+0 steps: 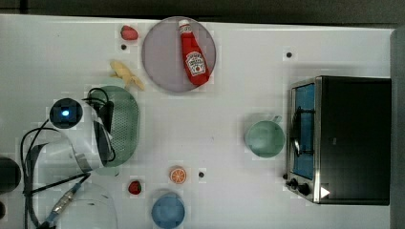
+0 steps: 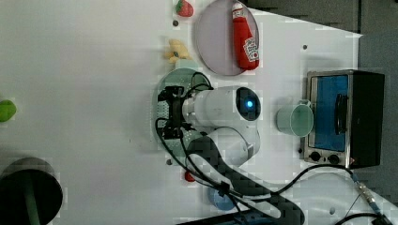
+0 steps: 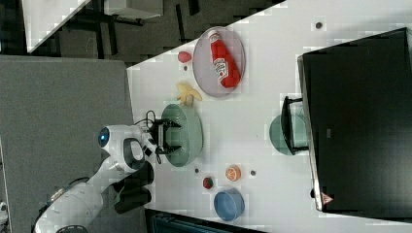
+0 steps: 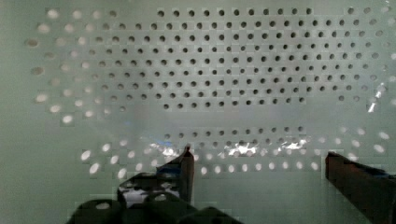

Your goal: Drag strainer right to left.

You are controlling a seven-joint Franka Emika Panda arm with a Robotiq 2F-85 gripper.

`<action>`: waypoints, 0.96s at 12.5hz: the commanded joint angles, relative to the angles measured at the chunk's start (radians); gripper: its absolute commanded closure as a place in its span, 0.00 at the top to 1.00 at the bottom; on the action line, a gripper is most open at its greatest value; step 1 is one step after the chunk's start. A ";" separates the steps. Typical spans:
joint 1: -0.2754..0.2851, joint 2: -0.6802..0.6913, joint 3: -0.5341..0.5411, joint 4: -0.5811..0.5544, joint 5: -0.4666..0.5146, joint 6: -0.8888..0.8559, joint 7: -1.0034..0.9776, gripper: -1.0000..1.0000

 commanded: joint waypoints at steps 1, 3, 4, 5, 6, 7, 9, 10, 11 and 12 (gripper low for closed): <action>0.078 0.009 0.001 0.050 -0.015 -0.006 0.060 1.00; 0.094 0.020 0.001 0.066 -0.014 -0.009 0.060 1.00; 0.101 0.024 0.001 0.071 -0.014 -0.005 0.060 1.00; 0.109 0.028 0.001 0.080 -0.013 -0.002 0.061 1.00; 0.115 0.033 0.001 0.089 -0.010 -0.001 0.064 1.00; 0.119 0.039 0.001 0.095 -0.009 -0.001 0.065 1.00; 0.126 0.045 0.001 0.106 -0.001 0.001 0.065 1.00; 0.127 0.044 0.001 0.112 0.000 0.003 0.065 1.00; 0.127 0.038 -0.002 0.111 -0.003 -0.017 0.065 1.00; 0.128 0.022 -0.017 0.105 -0.025 -0.026 0.044 1.00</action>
